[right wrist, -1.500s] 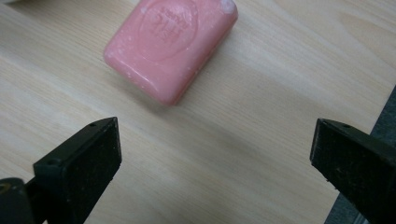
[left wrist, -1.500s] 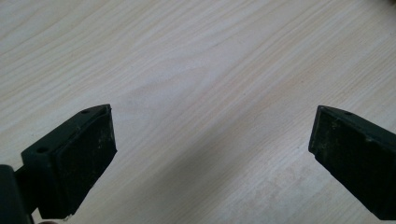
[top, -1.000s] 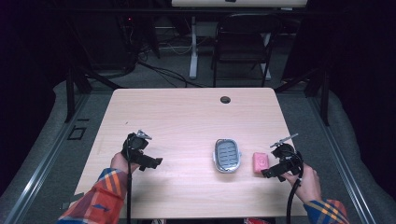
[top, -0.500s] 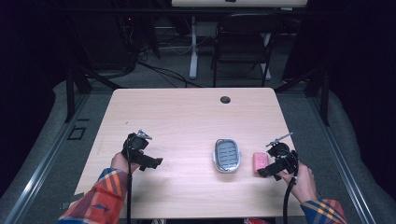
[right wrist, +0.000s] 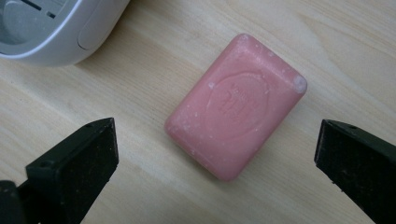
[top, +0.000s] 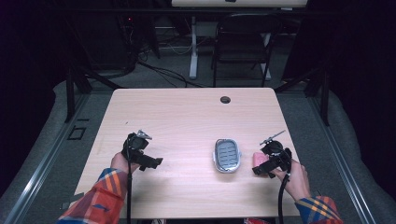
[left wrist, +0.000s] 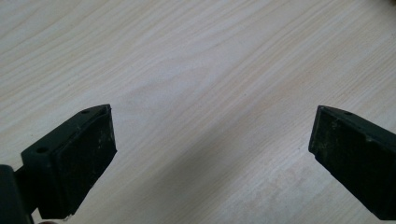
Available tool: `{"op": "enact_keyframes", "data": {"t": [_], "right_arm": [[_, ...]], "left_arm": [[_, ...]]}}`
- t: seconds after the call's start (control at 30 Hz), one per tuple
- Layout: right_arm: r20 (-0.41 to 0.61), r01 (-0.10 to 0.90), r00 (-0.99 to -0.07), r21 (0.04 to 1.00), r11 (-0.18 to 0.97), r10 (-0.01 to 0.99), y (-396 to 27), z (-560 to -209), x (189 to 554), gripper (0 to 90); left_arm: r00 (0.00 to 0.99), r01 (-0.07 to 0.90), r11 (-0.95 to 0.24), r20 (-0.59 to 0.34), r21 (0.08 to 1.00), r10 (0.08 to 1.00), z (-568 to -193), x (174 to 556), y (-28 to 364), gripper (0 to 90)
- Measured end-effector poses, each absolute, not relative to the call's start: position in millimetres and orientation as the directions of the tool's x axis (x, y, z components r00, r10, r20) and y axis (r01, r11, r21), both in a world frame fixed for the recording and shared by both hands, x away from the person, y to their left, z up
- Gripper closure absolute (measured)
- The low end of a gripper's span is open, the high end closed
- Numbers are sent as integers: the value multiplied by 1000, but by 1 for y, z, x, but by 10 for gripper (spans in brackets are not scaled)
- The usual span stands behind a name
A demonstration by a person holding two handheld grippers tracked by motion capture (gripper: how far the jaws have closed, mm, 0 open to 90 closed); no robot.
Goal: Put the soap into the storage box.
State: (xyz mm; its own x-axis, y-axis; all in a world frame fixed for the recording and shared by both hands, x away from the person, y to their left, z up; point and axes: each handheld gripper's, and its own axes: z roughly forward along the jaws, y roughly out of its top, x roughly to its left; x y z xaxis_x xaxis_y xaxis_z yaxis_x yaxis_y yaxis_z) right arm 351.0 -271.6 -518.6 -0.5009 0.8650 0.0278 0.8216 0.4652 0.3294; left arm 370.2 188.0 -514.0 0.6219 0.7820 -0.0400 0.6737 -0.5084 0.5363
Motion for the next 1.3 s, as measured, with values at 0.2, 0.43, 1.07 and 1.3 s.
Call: {"op": "enact_keyframes", "data": {"t": [0.2, 0.43, 1.07, 1.3], "right_arm": [[21, 830, -478, 339, 443, 878, -268, -520, 355, 0], [27, 843, -446, 347, 410, 895, -265, -526, 362, 0], [-17, 865, -423, 292, 409, 906, -261, -537, 380, 92], [-16, 864, -436, 274, 423, 900, -262, -537, 380, 168]], "left_arm": [[623, 673, -509, -41, 536, 781, -514, 370, 188, 6], [623, 674, -508, -43, 537, 781, -514, 370, 188, 6], [631, 669, -513, -45, 537, 775, -514, 370, 187, 7], [633, 668, -515, -45, 537, 773, -514, 370, 187, 7]]}}
